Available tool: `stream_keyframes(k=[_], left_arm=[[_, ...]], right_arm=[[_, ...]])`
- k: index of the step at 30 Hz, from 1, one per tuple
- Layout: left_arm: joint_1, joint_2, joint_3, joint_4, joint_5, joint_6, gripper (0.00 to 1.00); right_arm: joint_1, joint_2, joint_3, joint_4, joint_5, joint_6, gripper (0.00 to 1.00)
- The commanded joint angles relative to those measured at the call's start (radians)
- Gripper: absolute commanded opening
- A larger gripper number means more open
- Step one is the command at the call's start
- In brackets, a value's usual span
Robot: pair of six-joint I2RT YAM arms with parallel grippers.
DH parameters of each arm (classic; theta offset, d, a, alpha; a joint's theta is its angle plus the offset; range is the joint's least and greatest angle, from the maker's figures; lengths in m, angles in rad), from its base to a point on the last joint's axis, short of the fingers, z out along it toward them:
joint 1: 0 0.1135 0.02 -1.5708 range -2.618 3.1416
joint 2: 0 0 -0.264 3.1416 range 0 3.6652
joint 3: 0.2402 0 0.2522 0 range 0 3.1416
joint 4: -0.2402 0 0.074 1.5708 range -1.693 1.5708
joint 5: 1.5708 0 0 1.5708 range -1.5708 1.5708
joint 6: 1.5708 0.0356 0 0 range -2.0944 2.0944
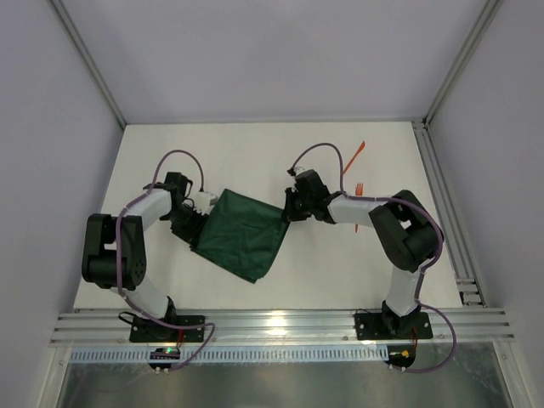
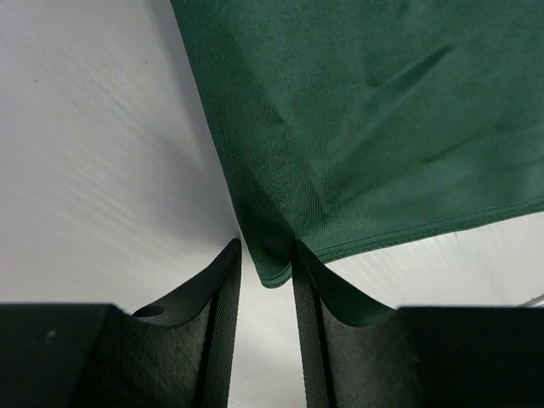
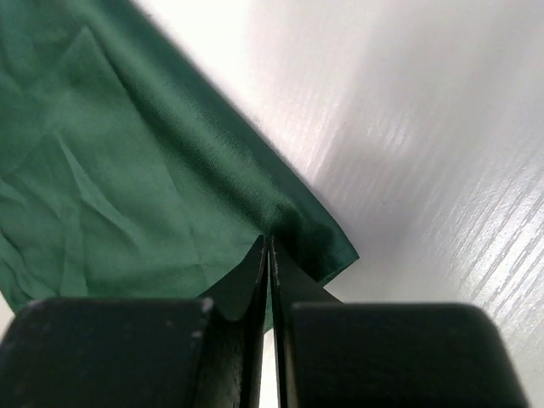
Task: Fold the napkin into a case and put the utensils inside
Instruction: Smooth out the square-folded napkin at the center of the board.
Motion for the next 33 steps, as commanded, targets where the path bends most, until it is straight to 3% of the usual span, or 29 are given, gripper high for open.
stream_keyframes(k=[1,9,14,19,21,24,27,30,33], left_arm=[[0.006,0.023,-0.004,0.071,-0.028,0.006,0.31],[0.006,-0.032,0.003,0.056,-0.002,0.004,0.32],[0.006,-0.182,0.026,-0.041,0.081,0.088,0.38],[-0.002,-0.297,0.064,-0.116,0.129,0.136,0.42],[-0.002,-0.320,0.062,-0.131,0.143,0.124,0.42],[-0.002,-0.334,0.043,-0.140,0.126,0.113,0.42],[0.000,-0.333,0.026,-0.140,0.088,0.076,0.42],[0.006,-0.320,0.016,-0.131,0.055,0.026,0.42],[0.017,-0.294,0.015,-0.114,0.031,-0.022,0.42]], right_arm=[[-0.036,0.020,0.036,-0.001,0.024,0.026,0.06],[-0.047,-0.003,0.082,-0.084,-0.010,-0.017,0.06],[-0.030,-0.107,0.104,-0.138,-0.067,-0.096,0.12],[0.017,-0.252,0.023,-0.199,-0.061,-0.069,0.36],[0.094,-0.324,-0.065,-0.178,-0.062,-0.075,0.44],[0.259,-0.419,-0.129,-0.158,-0.014,-0.226,0.51],[0.393,-0.487,-0.160,-0.135,-0.018,-0.501,0.52],[0.426,-0.532,-0.189,-0.092,-0.094,-0.719,0.55],[0.433,-0.459,-0.116,-0.201,-0.150,-0.846,0.51]])
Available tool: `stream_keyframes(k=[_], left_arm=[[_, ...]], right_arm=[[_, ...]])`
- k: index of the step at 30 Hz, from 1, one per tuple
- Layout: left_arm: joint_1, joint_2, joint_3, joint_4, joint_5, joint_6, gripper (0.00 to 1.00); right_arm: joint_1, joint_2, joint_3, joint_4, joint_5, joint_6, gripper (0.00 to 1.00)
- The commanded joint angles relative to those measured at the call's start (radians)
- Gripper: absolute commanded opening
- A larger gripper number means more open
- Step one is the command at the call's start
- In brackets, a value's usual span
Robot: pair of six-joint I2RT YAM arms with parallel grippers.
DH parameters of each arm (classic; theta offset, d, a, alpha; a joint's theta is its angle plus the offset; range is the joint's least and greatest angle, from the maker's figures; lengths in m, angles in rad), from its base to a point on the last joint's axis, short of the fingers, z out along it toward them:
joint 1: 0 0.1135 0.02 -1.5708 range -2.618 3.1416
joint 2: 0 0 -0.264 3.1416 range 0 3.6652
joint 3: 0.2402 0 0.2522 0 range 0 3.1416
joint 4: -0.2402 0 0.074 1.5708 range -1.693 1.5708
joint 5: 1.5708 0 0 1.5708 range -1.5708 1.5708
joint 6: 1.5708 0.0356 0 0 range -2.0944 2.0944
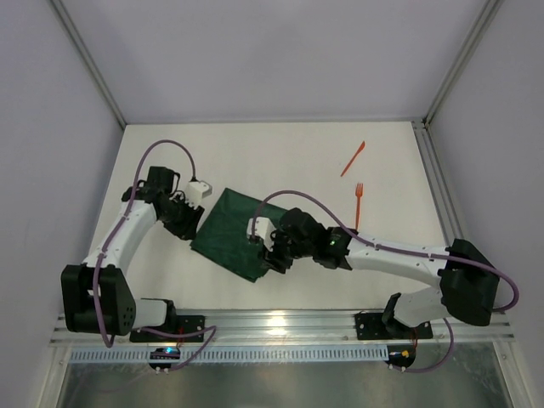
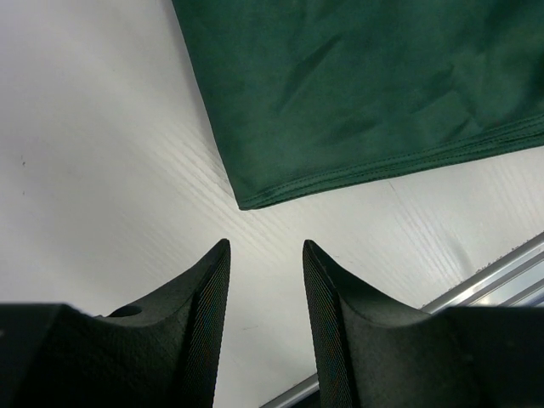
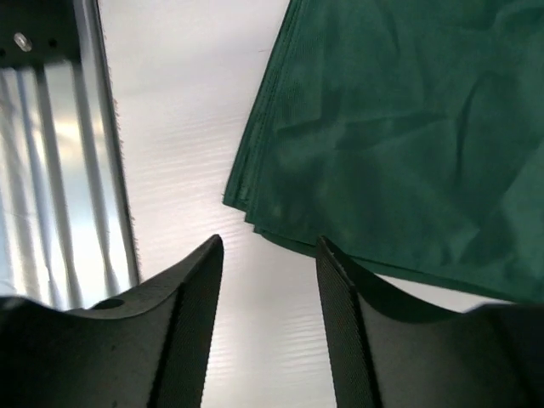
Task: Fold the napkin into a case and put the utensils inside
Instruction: Smooth out the square-folded napkin at the center of the board, then pick up the top corner of the square-folded napkin from the center of the board.
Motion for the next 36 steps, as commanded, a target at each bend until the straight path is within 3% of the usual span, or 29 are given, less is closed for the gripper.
stream_keyframes(k=[1,5,9,21,27,36], left_arm=[[0.020,0.024,-0.006,0.004,-0.039,-0.069,0.42],[0.032,0.031,-0.004,0.008,-0.066,-0.077,0.42],[0.042,0.056,-0.003,0.015,-0.066,-0.077,0.42],[0.057,0.071,-0.006,0.015,-0.061,-0.078,0.42],[0.058,0.073,-0.006,0.012,-0.053,-0.077,0.42],[0.060,0.071,-0.003,0.002,-0.041,-0.072,0.42]], right_arm=[[0.003,0.092,0.109,-0.111,-0.033,-0.282,0.46],[0.043,0.202,0.183,-0.205,-0.013,-0.364,0.39],[0.070,0.242,0.176,-0.159,0.029,-0.390,0.35],[0.109,0.428,0.226,-0.151,0.085,-0.422,0.35],[0.112,0.450,0.249,-0.170,0.093,-0.411,0.35],[0.113,0.405,0.240,-0.205,0.079,-0.407,0.22]])
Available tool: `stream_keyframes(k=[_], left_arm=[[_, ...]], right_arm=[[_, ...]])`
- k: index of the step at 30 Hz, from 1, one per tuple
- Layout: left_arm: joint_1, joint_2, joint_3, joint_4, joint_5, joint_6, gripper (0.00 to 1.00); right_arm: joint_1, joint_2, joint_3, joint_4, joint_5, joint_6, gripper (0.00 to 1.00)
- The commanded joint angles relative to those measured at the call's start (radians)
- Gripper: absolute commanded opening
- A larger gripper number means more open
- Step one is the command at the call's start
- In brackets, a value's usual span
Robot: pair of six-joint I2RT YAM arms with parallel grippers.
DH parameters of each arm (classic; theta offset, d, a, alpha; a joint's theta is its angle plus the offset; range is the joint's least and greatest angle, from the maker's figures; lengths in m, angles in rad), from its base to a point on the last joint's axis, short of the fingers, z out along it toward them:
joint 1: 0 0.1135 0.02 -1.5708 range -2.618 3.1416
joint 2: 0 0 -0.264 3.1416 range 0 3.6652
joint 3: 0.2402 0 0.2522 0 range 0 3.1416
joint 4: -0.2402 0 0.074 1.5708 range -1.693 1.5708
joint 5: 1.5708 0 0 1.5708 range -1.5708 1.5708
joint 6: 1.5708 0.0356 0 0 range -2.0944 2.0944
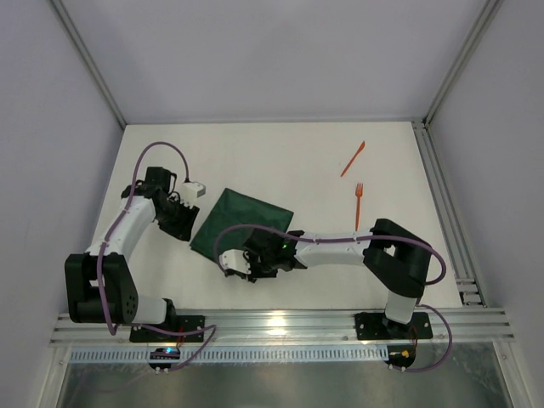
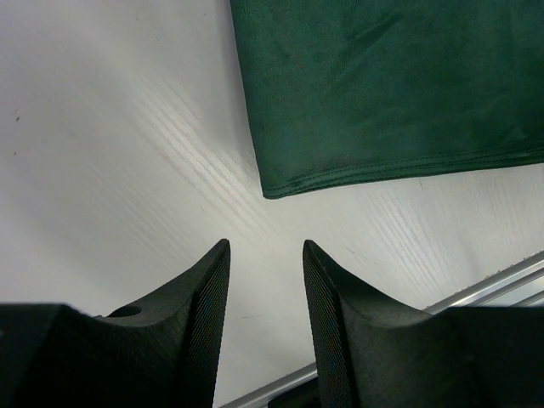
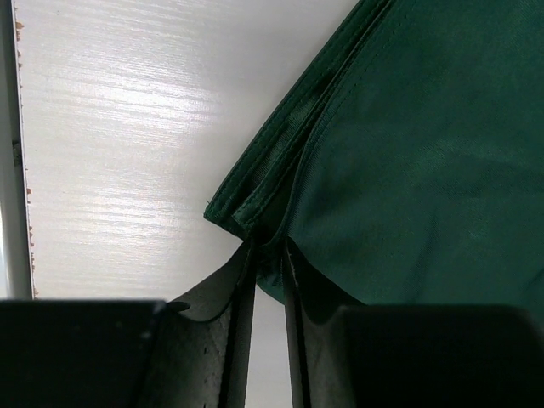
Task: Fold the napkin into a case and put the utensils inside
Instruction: Pick up the top corner of the square-folded napkin from the center of the board.
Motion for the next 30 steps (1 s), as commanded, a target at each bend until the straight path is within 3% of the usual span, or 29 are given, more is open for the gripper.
stream_keyframes(k=[1,19,30], left_arm=[[0.009,0.000,-0.001,-0.004,0.019,-0.010,0.42],[0.009,0.000,0.001,-0.016,0.038,0.001,0.42],[0.012,0.052,0.021,0.002,0.058,0.008,0.39]], right_arm=[[0.007,-0.045,0.016,-0.032,-0.003,0.000,0.21],[0.002,-0.036,0.096,-0.081,0.016,0.022,0.18],[-0.073,-0.025,0.163,0.003,0.005,0.028,0.05]])
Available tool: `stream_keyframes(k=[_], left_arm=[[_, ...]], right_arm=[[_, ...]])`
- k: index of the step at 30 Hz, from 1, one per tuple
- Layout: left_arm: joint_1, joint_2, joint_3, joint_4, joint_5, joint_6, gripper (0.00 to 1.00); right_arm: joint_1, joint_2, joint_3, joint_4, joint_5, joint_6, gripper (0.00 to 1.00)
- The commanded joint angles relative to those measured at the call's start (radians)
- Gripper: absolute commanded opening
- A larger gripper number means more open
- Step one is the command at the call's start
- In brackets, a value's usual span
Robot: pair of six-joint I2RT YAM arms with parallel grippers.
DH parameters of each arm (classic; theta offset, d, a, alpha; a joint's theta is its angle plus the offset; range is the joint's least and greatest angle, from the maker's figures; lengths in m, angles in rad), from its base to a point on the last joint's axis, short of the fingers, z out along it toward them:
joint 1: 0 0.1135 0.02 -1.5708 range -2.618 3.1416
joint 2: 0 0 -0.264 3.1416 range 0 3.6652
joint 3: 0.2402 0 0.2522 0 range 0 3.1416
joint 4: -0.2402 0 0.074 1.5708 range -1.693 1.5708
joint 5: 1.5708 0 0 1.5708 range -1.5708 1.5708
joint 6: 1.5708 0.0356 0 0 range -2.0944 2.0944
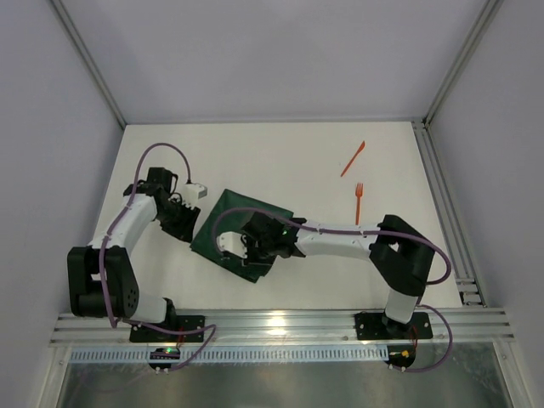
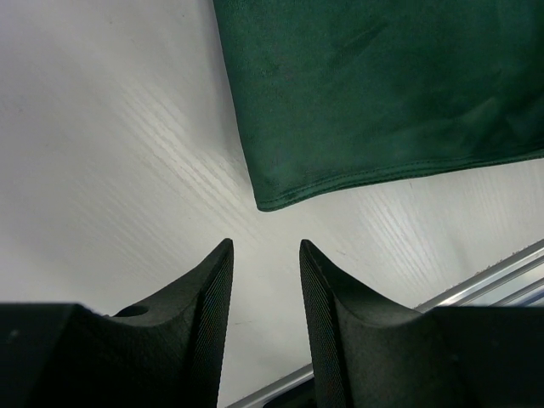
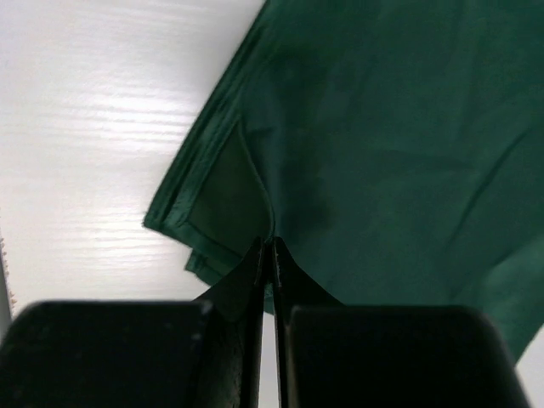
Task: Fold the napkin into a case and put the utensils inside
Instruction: Pick up the top corner of the square-folded napkin from the center of the board, then fold the top corner of the square-folded napkin at the center of the board.
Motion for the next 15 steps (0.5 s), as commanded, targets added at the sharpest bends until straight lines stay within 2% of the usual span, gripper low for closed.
stream_keyframes(k=[1,8,15], left_arm=[[0.010,0.046,0.030,0.018,0.029,0.000,0.38],[0.010,0.102,0.056,0.066,0.035,0.003,0.37],[0.019,0.115,0.056,0.089,0.027,0.009,0.37]], right_arm=[[-0.055,0.022,0.100,0.067,-0.016,-0.003,0.05],[-0.140,0.185,0.307,0.094,0.016,-0.037,0.05],[-0.167,0.325,0.451,0.116,0.099,-0.145,0.04]])
